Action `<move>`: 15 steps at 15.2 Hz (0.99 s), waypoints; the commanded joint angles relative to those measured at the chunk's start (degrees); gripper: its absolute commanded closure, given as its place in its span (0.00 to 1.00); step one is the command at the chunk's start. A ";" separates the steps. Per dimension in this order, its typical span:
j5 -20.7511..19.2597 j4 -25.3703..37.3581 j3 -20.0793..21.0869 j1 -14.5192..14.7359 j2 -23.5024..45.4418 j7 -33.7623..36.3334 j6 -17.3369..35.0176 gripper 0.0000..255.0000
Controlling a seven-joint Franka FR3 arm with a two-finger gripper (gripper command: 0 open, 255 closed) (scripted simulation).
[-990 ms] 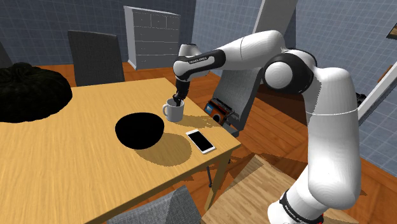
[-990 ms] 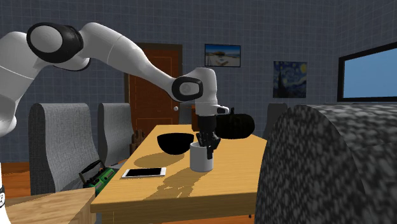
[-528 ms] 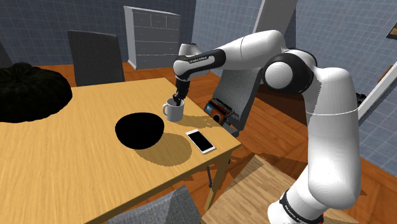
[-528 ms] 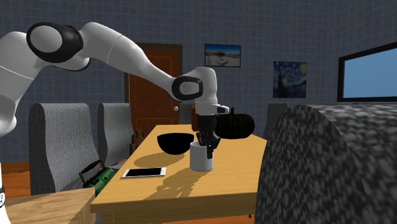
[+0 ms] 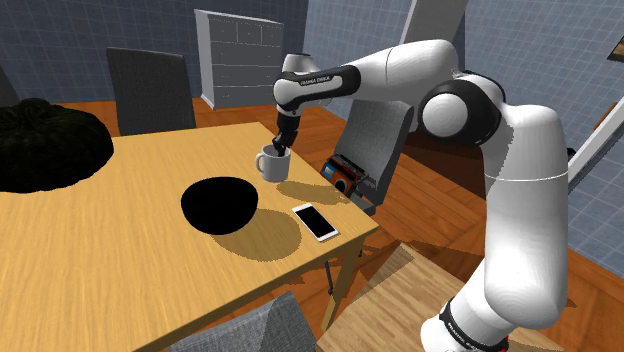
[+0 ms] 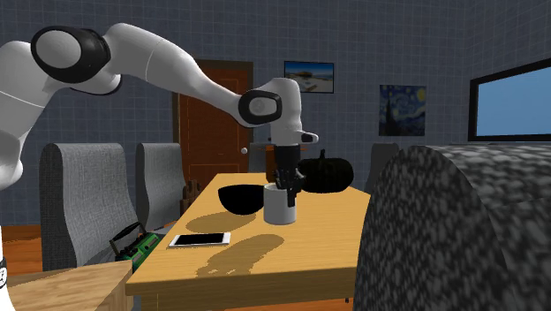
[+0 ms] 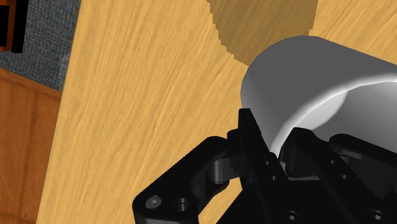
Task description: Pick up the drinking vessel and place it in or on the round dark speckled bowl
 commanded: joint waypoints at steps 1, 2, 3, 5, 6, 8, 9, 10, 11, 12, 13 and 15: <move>-0.04 0.89 -0.01 0.01 -0.49 0.07 -1.38 1.00; -0.05 1.38 -0.02 0.01 -0.68 0.10 -2.06 1.00; -0.07 1.88 -0.02 0.01 -0.85 0.13 -2.73 1.00; -0.10 2.90 -0.03 0.00 -1.19 0.18 -4.09 1.00; -0.11 3.46 -0.04 0.00 -1.33 0.21 -4.79 1.00; -0.14 4.66 -0.05 -0.01 -1.55 0.26 -6.21 1.00; -0.15 5.27 -0.05 -0.02 -1.65 0.29 -6.93 1.00; -0.16 5.91 -0.05 -0.02 -1.74 0.32 -7.65 1.00; -0.17 6.57 -0.06 -0.03 -1.81 0.34 -8.38 1.00; -0.18 7.25 -0.06 -0.03 -1.87 0.37 -9.12 1.00; -0.19 7.96 -0.06 -0.04 -1.91 0.40 -9.87 1.00; -0.21 9.44 -0.07 -0.05 -1.95 0.45 -11.38 1.00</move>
